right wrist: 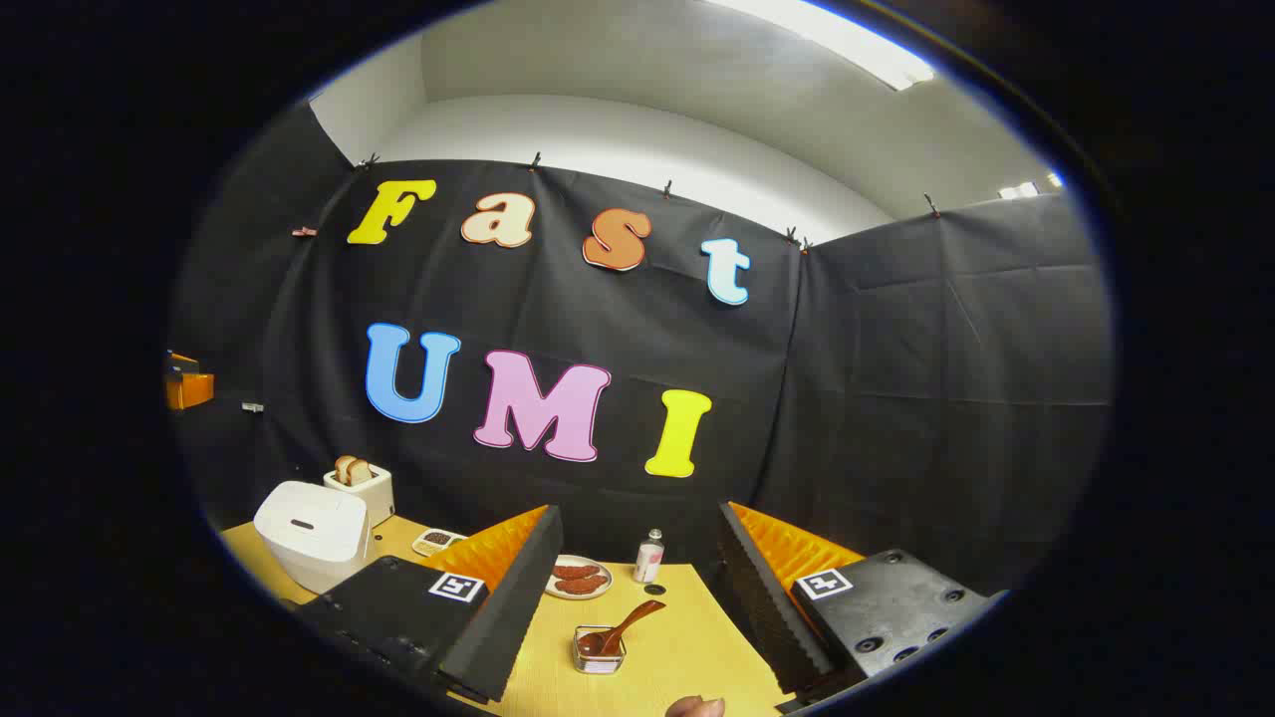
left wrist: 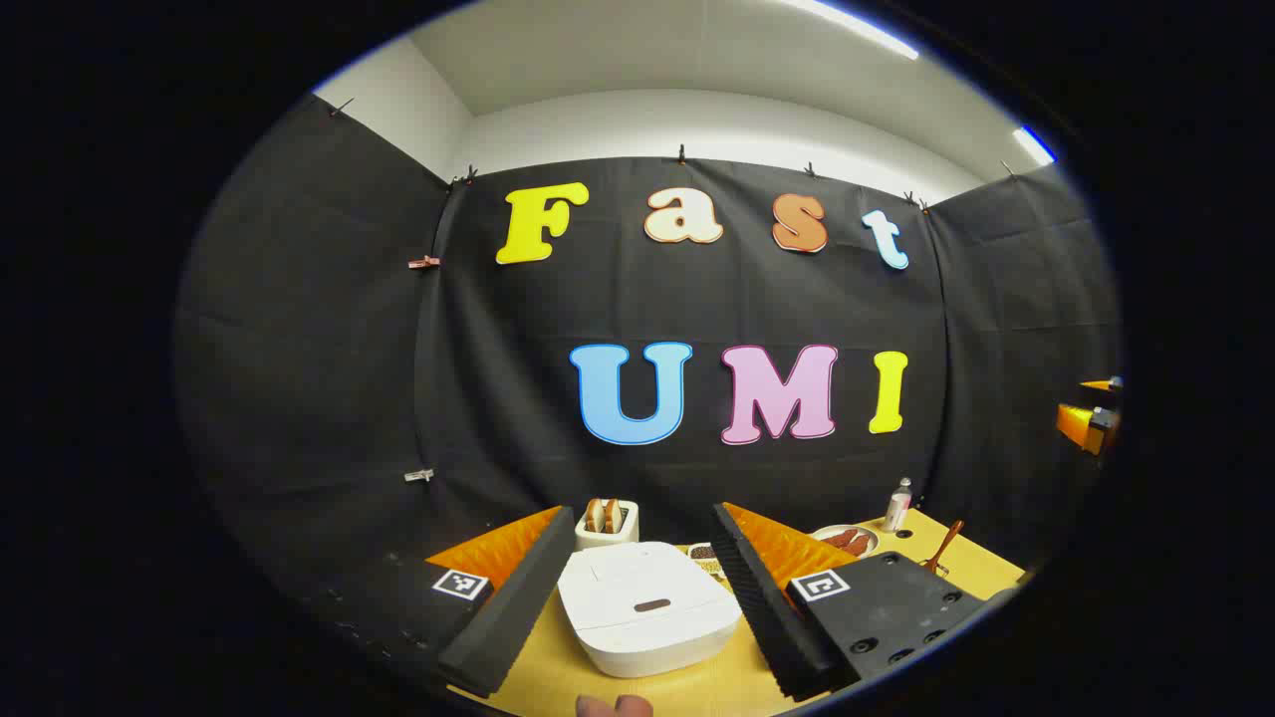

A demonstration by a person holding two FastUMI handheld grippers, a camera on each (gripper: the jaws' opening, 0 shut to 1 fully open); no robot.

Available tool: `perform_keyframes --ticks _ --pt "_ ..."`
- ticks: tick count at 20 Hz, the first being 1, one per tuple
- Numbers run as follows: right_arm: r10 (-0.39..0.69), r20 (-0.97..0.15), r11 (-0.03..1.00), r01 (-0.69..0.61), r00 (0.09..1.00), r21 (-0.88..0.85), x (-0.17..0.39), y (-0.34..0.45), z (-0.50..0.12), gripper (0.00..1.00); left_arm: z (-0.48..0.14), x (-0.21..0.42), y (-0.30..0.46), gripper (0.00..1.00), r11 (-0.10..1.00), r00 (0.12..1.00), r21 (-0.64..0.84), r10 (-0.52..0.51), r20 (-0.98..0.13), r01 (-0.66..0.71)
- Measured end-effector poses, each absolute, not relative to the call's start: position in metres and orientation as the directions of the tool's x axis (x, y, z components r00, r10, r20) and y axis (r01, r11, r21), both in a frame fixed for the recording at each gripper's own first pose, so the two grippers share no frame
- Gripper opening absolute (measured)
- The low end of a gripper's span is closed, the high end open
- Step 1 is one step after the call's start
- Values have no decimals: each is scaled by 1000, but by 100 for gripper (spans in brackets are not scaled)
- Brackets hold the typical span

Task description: Close the left gripper, press the button to open the rice cooker; take a wooden spoon from the chopstick holder with the right hand, scoop a spoonful of rice and pour it into the rice cooker, then put the wooden spoon back into the chopstick holder.

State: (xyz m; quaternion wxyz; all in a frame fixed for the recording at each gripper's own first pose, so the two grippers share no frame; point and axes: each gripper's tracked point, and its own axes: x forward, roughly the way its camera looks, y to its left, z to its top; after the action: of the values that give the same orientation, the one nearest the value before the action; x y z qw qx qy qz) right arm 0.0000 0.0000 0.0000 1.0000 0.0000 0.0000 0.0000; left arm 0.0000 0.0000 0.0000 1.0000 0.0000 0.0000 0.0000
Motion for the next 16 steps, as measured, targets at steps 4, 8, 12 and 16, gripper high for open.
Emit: perform_keyframes --ticks 4,8,12,16 --pt "12 -1 1000 -12 1000 4 0 4 -1 97 -2 1 -7 95 1000 1000 10 -16 -3 16" --pt "23 5 1000 -23 1000 -3 -3 7 1 97 1 0 -9 94 1000 1000 -3 -22 6 22" --pt "23 7 1000 -23 1000 -5 -4 9 -1 98 1 -2 -4 95 1000 1000 -1 -17 5 17" --pt "15 11 1000 -15 1000 -5 -5 9 -2 97 0 -3 -5 94 1000 1000 -8 -21 2 21"
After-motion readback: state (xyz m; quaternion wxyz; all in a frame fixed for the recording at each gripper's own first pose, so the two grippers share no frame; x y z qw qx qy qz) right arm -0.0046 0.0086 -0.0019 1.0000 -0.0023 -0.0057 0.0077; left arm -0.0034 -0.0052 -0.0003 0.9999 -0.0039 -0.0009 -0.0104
